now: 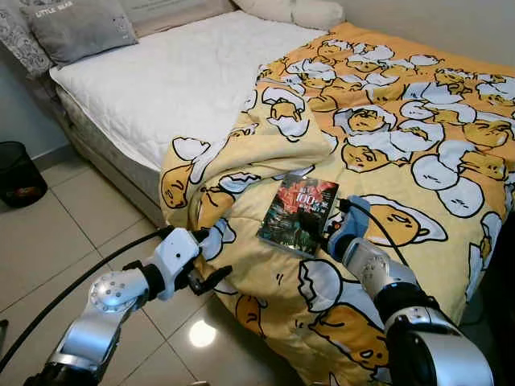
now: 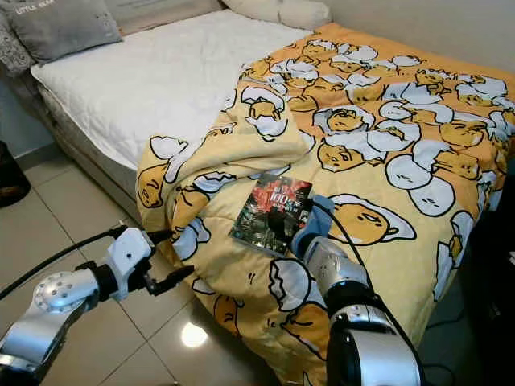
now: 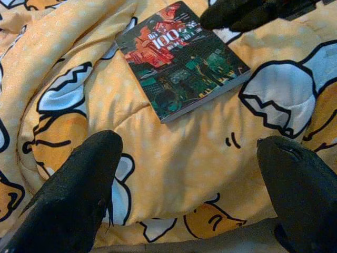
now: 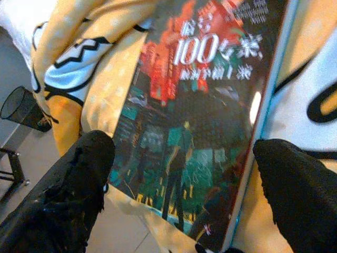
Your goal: Clean up the room
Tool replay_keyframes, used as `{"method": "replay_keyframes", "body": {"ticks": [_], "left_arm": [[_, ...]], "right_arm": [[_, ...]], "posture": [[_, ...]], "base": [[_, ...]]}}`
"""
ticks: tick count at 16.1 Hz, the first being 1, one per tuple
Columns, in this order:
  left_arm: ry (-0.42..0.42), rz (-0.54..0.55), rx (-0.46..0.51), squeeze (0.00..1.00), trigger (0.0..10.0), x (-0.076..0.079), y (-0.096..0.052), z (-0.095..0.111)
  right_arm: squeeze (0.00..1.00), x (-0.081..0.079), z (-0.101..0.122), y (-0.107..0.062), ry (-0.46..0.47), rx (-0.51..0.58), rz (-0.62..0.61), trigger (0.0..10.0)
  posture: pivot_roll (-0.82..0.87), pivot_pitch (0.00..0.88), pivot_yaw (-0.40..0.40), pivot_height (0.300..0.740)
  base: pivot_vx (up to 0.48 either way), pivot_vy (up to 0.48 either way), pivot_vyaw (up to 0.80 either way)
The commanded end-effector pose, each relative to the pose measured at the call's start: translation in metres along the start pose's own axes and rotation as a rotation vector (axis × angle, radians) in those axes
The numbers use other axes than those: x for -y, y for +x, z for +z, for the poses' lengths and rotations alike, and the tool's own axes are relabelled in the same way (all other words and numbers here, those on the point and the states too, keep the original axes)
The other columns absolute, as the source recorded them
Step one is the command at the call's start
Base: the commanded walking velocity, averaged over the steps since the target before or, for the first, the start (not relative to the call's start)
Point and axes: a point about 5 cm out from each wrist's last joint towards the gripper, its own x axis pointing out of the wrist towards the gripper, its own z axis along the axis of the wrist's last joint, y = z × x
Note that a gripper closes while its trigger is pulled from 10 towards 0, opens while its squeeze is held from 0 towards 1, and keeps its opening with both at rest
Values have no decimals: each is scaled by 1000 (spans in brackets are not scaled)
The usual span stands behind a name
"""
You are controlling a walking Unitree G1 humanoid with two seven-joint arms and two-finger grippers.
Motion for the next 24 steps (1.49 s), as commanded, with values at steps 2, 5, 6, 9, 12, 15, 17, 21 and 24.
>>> {"method": "replay_keyframes", "body": {"ticks": [2,5,6,9,12,15,17,21,24], "left_arm": [[-3,-15,-4,1000,10000,2,-2,2],[-11,-10,-10,1000,10000,6,-6,1],[-11,-5,-18,1000,10000,7,-8,0],[-5,-17,-30,1000,10000,11,-12,0],[-8,-9,-24,1000,10000,15,-13,3],[-7,-6,-19,1000,10000,16,-14,5],[-3,-1,-21,1000,10000,15,-15,7],[-20,8,-22,1000,10000,20,-17,7],[-18,25,-44,1000,10000,19,-23,4]], "right_arm": [[0,1,1,1,49,0,2,10000],[0,4,-7,2,55,-42,-35,10000],[0,4,-8,3,56,-45,-40,10000],[0,3,-8,3,54,-39,-38,10000],[0,4,-11,3,53,-51,-33,10000],[0,3,-10,4,48,-47,-36,10000],[0,2,-9,4,47,-45,-40,10000],[0,-3,-11,6,73,-53,-26,10000],[0,-5,-12,7,93,-53,-27,10000]], "posture": [[15,0,17,740],[28,0,5,740],[33,0,7,740],[50,0,1,740],[70,0,-17,740],[78,0,-18,740],[80,0,-22,740],[79,0,-24,740],[95,0,-29,740]], "base": [[0,0,0],[0,0,0],[0,0,0],[0,0,0],[0,0,0],[0,0,0],[0,0,0],[0,0,0],[0,0,0]]}}
